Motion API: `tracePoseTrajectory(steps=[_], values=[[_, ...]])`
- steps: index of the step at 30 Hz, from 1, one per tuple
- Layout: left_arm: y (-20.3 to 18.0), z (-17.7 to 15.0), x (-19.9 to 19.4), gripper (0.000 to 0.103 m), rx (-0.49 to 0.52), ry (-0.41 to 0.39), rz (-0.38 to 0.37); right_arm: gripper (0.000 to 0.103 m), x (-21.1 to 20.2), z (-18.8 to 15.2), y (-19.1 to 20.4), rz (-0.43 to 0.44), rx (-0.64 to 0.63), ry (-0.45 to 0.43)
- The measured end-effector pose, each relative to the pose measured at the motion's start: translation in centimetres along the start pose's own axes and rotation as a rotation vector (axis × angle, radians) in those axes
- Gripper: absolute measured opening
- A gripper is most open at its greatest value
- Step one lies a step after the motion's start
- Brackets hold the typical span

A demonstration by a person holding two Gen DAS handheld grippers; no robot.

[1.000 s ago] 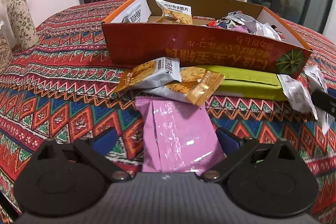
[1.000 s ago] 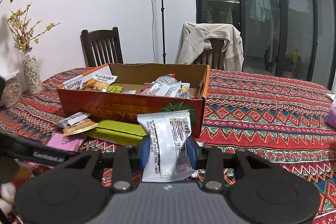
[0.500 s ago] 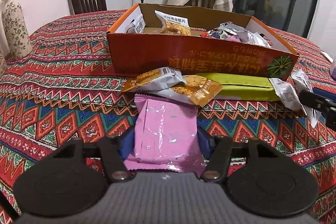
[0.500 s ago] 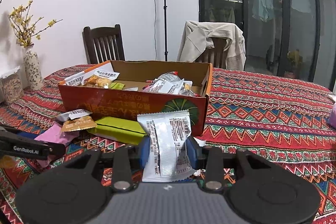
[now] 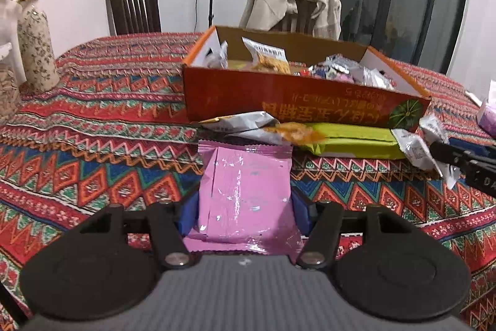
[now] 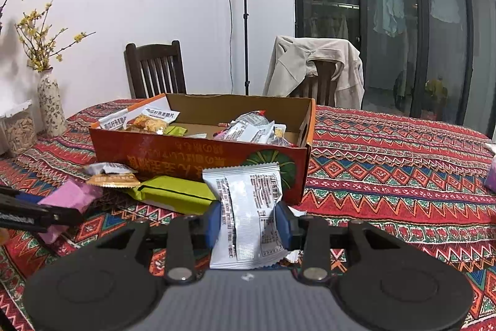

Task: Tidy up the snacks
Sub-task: 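Carry both packets into the cardboard box and open both tools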

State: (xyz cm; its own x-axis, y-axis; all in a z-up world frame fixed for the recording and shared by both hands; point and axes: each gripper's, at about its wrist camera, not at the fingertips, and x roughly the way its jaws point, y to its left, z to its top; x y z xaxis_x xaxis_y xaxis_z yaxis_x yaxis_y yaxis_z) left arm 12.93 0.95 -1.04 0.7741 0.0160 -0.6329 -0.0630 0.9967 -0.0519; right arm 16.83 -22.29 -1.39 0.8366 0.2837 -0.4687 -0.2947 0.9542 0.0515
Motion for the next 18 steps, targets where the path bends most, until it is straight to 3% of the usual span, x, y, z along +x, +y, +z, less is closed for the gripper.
tracePoseTrajectory(steps=[18], values=[[-0.5,2.1,-3.8,0.062,0.036,-0.137,-0.067,0.037,-1.5,0.3,1.8,0.004,-0.013,-0.024]])
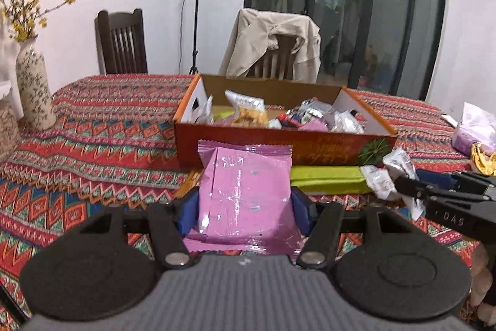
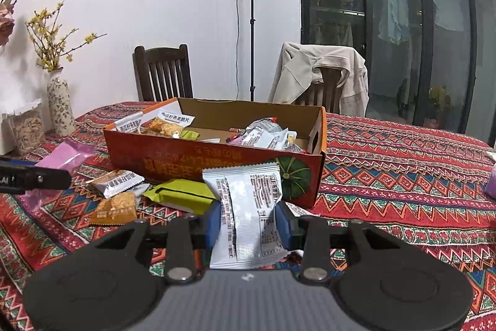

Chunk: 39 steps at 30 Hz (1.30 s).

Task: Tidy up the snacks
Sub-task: 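Carry both packets into the cardboard box and open both tools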

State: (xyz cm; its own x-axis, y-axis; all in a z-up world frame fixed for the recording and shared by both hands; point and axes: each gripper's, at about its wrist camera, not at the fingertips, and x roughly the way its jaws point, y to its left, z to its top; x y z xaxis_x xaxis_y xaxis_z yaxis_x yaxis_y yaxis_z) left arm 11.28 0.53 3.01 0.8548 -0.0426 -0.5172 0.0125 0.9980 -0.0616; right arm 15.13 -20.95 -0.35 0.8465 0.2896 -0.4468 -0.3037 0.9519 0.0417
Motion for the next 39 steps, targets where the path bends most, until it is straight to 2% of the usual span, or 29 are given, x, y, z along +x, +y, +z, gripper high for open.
tracePoseTrajectory(steps=[13,20,39], values=[[-1.1,3.9,1.0,0.062,0.024,-0.062,-0.024,0.037,-1.0,3.1,1.2,-0.012,0.0,-0.055],[-1.8,6.6,2.1,0.062,0.034,-0.1,-0.006,0.037,-0.5,6.0,1.7,-0.026,-0.007,-0.091],[-2.0,13.8,8.2,0.062,-0.056,-0.143,0.029,0.037,5.9,13.2,1.5,-0.072,0.028,-0.097]])
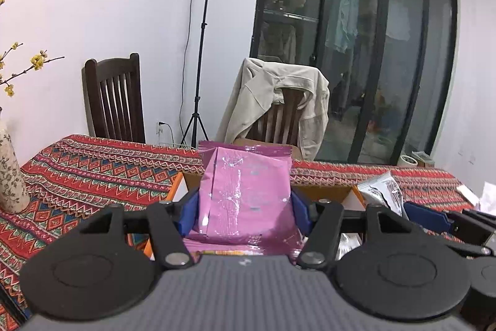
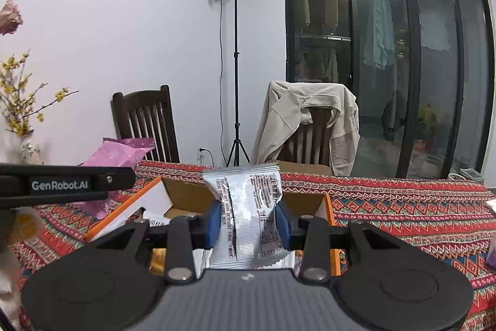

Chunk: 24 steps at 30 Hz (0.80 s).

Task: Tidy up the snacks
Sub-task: 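Carry both packets into the cardboard box and open both tools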

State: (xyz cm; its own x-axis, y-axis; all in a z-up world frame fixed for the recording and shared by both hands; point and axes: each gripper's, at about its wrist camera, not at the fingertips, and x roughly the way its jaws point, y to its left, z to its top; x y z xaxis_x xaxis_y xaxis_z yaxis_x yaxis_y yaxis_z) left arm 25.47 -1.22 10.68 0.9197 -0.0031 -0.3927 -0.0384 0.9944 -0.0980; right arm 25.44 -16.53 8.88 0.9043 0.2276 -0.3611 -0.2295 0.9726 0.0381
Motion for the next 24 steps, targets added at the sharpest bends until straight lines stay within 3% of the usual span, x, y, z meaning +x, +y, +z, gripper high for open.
tracePoseTrajectory(steps=[6,12,20,24], values=[[0.9,0.5,2.9,0.062,-0.037,-0.004,0.029,0.037,3.2,1.0,-0.1,-0.017,0.002,0.005],[2.3,-0.9,5.4,0.062,-0.061,0.024,0.029,0.037,5.7,-0.1,-0.4,-0.039,-0.004,0.001],[3.0,-2.7,7.7,0.062,-0.027,0.064,0.054,0.037,7.0,-1.4,-1.7,-0.03,0.022,0.024],[2.7,-3.2,7.9,0.062,-0.018,0.075,0.029,0.037,7.7,-2.0,-2.1,-0.013,0.037,0.046]])
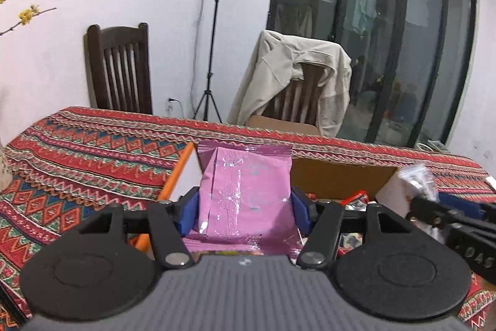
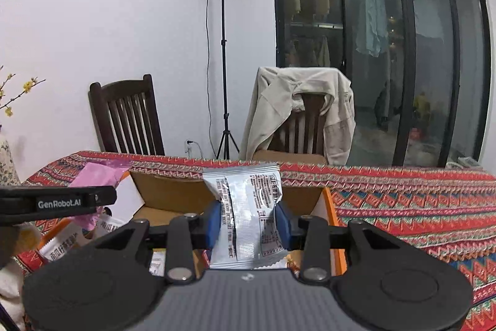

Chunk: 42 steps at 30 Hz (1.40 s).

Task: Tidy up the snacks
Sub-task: 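Carry both packets into the cardboard box and open both tools, then return both tools to the snack pile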

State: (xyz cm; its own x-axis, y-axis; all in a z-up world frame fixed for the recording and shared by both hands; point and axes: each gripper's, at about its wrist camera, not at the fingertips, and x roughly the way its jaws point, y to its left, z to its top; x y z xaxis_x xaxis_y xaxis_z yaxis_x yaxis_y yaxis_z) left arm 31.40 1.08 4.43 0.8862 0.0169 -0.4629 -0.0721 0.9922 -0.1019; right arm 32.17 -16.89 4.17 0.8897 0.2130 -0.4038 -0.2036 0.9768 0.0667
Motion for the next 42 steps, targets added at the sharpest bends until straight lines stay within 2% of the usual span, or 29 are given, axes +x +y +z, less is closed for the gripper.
tracePoseTrajectory(steps=[3,5,7,8,9,15,28,38,42], values=[[-0.2,-0.1,-0.3,0.066,0.003,-0.003,-0.016,0.042,0.5,-0.4,0.0,0.021,0.005,0.023],[-0.2,-0.3,-0.7,0.087,-0.002,-0.024,-0.027,0.048,0.6,-0.6,0.1,0.023,0.001,0.025],[-0.1,-0.2,-1.2,0.103,-0.015,-0.049,-0.016,0.073,0.6,-0.7,0.0,0.023,0.011,0.034],[-0.1,-0.2,-1.4,0.103,-0.024,-0.063,-0.006,0.094,0.6,-0.7,-0.1,0.022,0.017,0.031],[-0.1,-0.1,-1.5,0.103,-0.026,-0.063,-0.001,0.103,0.5,-0.8,-0.3,0.019,0.023,0.027],[0.0,0.0,-1.0,0.103,-0.034,-0.035,0.004,0.103,0.9,-1.0,-0.8,-0.014,0.043,0.047],[-0.1,0.3,-1.7,0.103,-0.039,-0.049,0.013,0.103,0.5,-0.9,-1.0,-0.025,0.055,0.043],[0.2,2.0,-6.1,0.103,-0.088,-0.109,-0.013,0.103,-4.1,0.3,-0.8,-0.026,0.035,-0.015],[0.4,2.1,-7.2,0.103,-0.099,-0.086,-0.028,0.103,-6.1,-0.2,-1.2,-0.032,0.013,-0.018]])
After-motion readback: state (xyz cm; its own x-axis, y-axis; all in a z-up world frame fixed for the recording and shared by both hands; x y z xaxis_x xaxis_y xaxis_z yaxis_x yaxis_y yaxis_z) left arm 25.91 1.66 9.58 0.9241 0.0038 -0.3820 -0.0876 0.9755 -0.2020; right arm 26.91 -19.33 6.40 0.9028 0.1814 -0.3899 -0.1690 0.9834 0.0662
